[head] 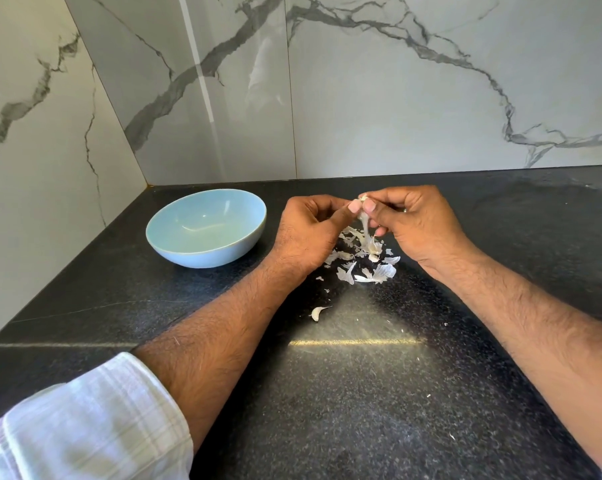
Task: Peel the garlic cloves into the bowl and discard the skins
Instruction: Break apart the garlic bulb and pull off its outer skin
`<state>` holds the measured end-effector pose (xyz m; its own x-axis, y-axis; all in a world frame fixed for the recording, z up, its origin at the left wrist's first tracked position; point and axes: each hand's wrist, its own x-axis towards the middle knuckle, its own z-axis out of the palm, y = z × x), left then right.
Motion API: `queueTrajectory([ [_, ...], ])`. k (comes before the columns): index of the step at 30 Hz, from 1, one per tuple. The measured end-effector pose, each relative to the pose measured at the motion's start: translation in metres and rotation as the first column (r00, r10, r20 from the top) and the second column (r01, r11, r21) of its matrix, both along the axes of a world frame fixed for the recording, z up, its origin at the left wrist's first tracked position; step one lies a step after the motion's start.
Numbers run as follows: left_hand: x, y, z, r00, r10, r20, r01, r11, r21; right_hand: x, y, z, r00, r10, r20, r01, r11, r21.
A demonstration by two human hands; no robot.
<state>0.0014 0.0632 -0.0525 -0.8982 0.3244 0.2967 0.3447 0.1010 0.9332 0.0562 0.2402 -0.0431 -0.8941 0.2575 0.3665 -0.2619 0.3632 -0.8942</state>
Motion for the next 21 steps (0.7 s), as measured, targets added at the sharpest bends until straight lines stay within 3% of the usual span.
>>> queueTrajectory([
  [6,0.006,0.002,0.005,0.996,-0.052,0.078,0.045,0.995,0.084,0.001,-0.005,0.002,0.986,-0.115,-0.124,0.121,0.991,0.049],
  [11,0.014,0.011,0.003,0.992,-0.016,0.127,-0.001,0.991,0.132,-0.001,-0.015,-0.003,0.980,-0.174,-0.094,0.180,0.982,0.060],
  [15,0.011,0.009,0.004,0.986,-0.005,0.166,-0.031,0.977,0.209,0.000,-0.016,-0.001,0.990,-0.135,-0.047,0.138,0.988,0.066],
  [19,0.013,0.013,0.002,0.981,0.069,0.180,-0.107,0.971,0.214,0.000,-0.013,0.002,0.998,-0.033,0.044,0.038,0.993,-0.111],
  [21,0.014,0.015,0.002,0.979,0.086,0.187,-0.124,0.970,0.207,0.002,-0.015,0.002,0.999,-0.017,0.037,0.020,0.996,-0.084],
])
